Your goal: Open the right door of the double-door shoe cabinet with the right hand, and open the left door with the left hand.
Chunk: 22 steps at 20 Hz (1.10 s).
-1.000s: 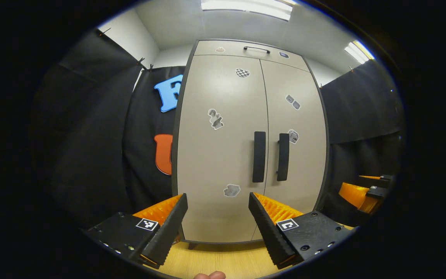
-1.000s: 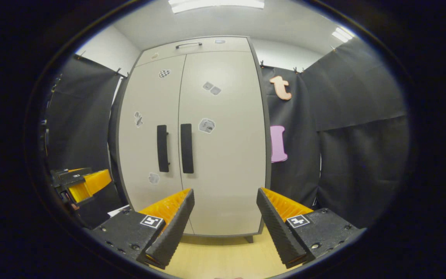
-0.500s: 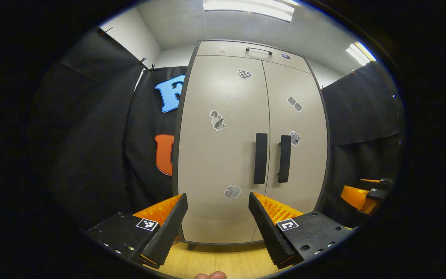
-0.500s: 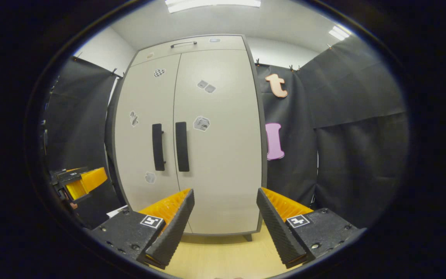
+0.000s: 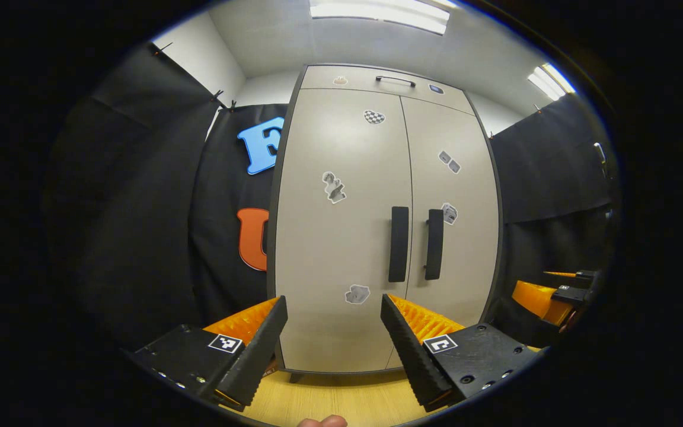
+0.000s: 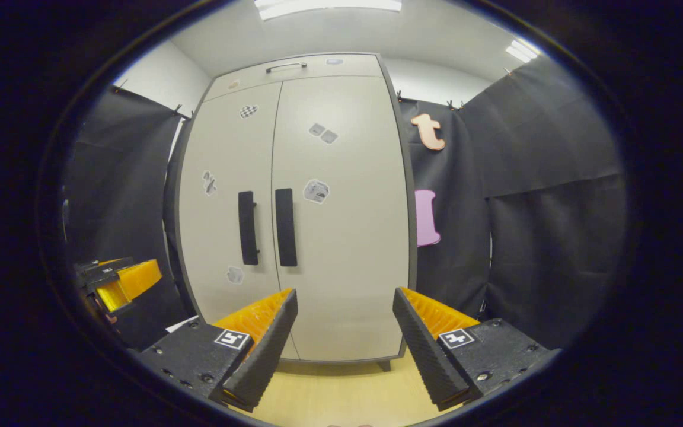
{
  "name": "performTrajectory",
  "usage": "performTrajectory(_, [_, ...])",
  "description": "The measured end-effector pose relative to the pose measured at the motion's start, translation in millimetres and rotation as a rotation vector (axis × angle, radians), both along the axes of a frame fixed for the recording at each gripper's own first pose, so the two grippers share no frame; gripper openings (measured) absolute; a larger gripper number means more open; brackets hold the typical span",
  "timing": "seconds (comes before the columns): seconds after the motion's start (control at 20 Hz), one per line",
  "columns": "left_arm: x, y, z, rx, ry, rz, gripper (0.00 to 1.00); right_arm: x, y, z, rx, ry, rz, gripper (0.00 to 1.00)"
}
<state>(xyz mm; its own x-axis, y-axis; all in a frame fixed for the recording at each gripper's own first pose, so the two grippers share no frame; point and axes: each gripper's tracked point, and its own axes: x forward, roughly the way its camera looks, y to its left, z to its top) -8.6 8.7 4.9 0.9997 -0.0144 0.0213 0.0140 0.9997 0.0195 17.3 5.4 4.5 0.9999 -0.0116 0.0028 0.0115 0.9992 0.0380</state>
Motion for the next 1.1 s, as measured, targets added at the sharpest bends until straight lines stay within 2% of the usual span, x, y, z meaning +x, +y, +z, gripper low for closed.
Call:
performTrajectory(0.25, [-20.9,5.4,-4.2,0.025,0.004,-0.01,0.95,38.4,21.6,24.1,0.011,-0.021,0.052,0.98])
performTrajectory(0.55, [-38.7,17.0,-21.4,-0.002,0.051,0.004,0.95,101.0,53.1,54.5,-0.045,-0.049,0.074,1.0])
performTrajectory(0.8, [-44.0,29.1,-20.6,-0.005,0.05,0.025,0.95,146.7,71.5,56.1,-0.078,-0.016,0.06,0.98])
performTrajectory(0.9, [-44.5,35.2,-19.9,-0.006,0.044,0.035,0.95,161.3,74.3,50.8,-0.066,0.014,0.052,1.0])
performTrajectory(1.1, [-46.2,49.6,-20.7,-0.017,0.044,0.062,0.95,178.5,78.9,46.3,-0.04,0.039,0.052,0.98])
